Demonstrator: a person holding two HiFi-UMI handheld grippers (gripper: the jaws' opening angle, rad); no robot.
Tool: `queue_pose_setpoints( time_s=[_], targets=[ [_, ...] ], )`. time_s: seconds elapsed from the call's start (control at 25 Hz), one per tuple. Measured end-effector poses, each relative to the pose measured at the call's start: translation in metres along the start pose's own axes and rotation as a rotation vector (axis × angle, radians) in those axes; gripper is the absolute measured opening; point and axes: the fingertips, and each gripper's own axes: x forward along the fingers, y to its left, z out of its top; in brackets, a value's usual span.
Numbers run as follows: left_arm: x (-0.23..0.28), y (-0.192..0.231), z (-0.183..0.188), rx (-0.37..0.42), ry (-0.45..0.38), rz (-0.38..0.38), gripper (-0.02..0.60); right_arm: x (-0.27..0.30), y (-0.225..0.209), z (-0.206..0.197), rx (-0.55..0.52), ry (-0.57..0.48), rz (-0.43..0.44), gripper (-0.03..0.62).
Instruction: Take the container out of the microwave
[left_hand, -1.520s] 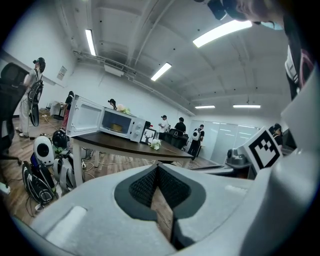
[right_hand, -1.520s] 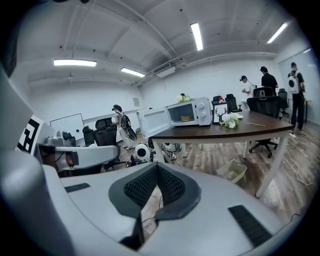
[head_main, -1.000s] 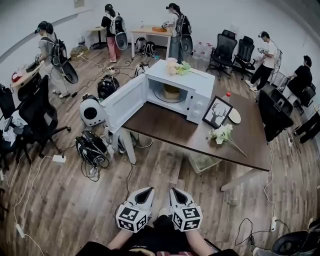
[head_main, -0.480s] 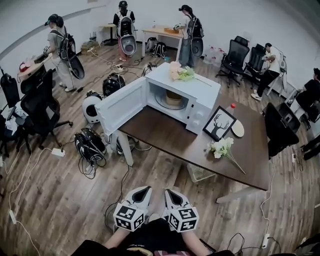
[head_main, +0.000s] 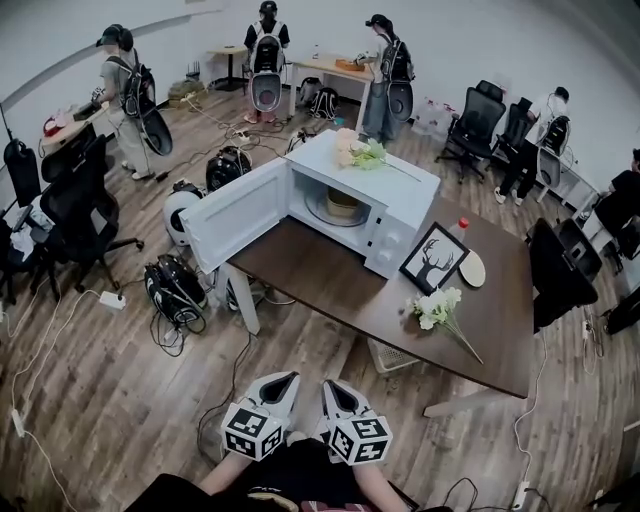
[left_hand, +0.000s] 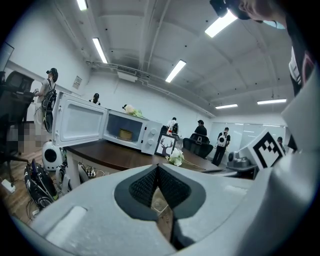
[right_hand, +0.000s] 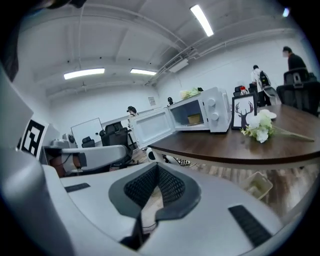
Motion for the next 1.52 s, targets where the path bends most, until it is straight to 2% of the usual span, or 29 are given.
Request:
queue_pose_setpoints(
  time_s=[0.12,0.56,1.28,1.52],
  targets=[
    [0.006,0.001,0.000,-0.002,0.006,0.006,0.009,0.004,-0.001,0.002,0.013,-0.002,0.017,0.008],
    [0.039,0.027,0.015,-0.007,-0.008,-0.005,0.009,0.035,-0.021,0.026,0.005,-0.015,-0.006,0.008],
    [0.130,0.131,0.065,0.002,0.011,-0.102,0.009,0.155,-0.044,0.097,-0.008,-0.032,-0.094,0.008],
    [0.151,0.160,0.077,0.009,0.013,-0.139,0.009,0.184,-0.043,0.112,-0.056,-0.037,-0.112,0.008]
  ],
)
